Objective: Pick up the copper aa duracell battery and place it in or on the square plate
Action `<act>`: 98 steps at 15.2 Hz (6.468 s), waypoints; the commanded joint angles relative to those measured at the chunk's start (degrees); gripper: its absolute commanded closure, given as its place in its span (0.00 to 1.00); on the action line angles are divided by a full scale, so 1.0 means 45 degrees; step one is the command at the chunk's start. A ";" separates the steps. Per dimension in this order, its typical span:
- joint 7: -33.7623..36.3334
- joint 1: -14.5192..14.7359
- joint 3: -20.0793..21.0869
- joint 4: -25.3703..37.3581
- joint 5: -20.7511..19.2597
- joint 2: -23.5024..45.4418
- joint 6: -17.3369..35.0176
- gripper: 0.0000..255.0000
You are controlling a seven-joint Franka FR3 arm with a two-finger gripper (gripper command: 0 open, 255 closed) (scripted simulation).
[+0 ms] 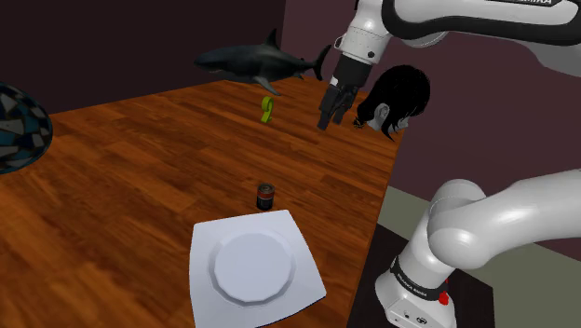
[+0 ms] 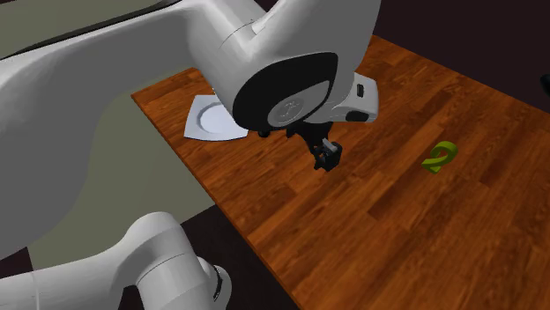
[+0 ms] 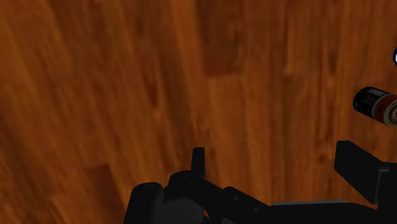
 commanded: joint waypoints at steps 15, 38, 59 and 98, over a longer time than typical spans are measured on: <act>0.4433 0.0981 0.4431 0.0488 0.0776 0.3208 0.1889 0.00; 0.5542 0.1092 0.5593 -0.0049 0.0676 0.4685 0.3625 1.00; 0.5522 0.1019 0.5227 0.2162 0.0548 0.4251 0.0988 1.00; 0.9178 0.2201 0.8333 0.1563 0.1494 0.4853 0.2615 0.00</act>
